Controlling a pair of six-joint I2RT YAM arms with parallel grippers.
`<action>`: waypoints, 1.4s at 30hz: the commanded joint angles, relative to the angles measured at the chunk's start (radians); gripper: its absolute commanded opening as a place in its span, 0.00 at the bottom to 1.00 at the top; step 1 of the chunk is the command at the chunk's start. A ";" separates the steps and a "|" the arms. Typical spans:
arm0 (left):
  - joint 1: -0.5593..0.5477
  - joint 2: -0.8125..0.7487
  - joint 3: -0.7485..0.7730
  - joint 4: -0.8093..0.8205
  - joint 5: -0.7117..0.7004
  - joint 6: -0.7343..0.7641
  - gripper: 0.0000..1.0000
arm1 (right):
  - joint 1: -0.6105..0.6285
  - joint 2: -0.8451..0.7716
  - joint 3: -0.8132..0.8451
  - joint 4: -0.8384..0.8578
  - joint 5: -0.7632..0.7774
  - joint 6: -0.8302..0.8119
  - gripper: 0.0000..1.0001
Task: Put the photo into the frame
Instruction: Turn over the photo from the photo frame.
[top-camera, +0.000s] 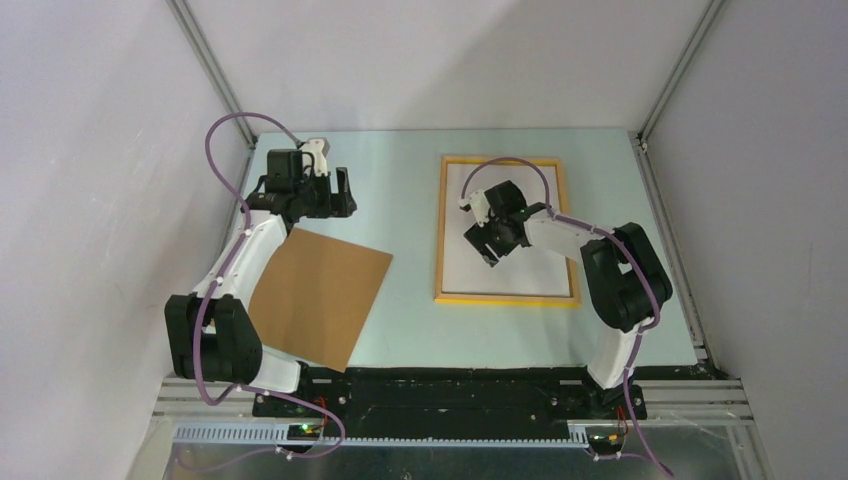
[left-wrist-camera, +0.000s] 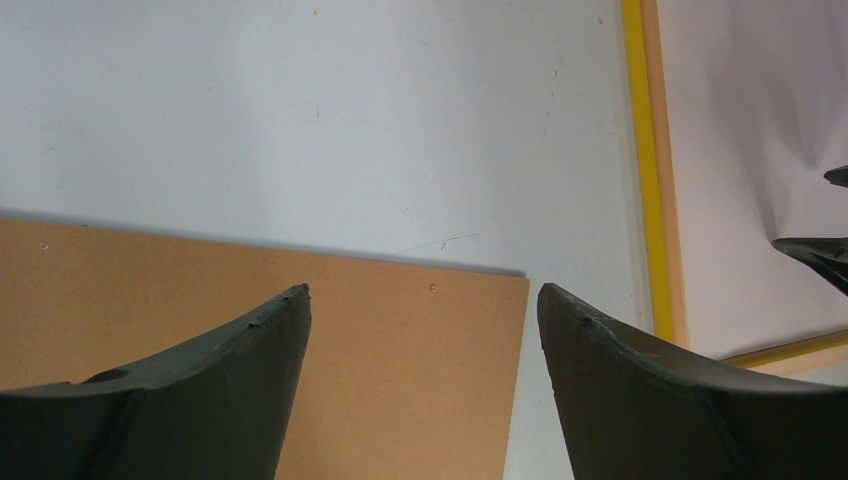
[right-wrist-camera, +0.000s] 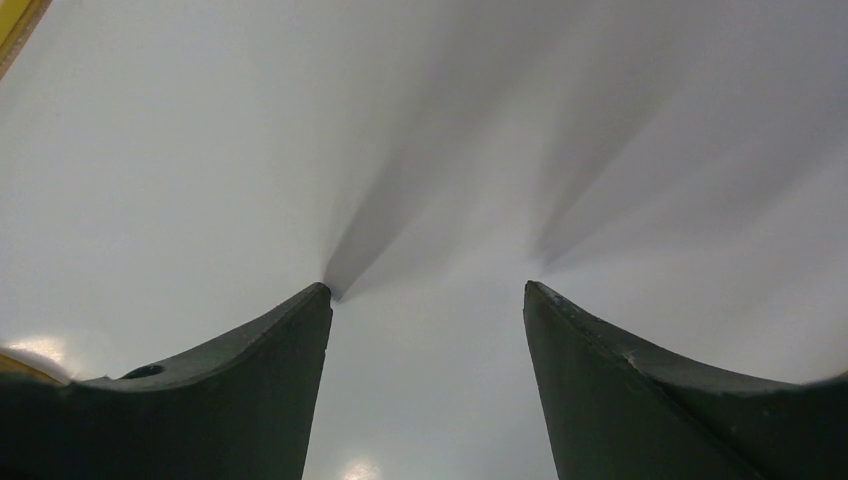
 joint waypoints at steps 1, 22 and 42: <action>0.012 -0.025 0.004 0.017 0.018 -0.002 0.88 | 0.011 0.015 0.035 0.017 0.017 -0.006 0.75; 0.068 -0.059 -0.006 -0.008 0.027 0.012 0.88 | -0.061 -0.077 0.036 -0.013 -0.043 0.017 0.75; 0.130 -0.055 -0.007 -0.018 0.063 -0.002 0.88 | -0.032 0.005 0.046 -0.013 -0.041 0.025 0.75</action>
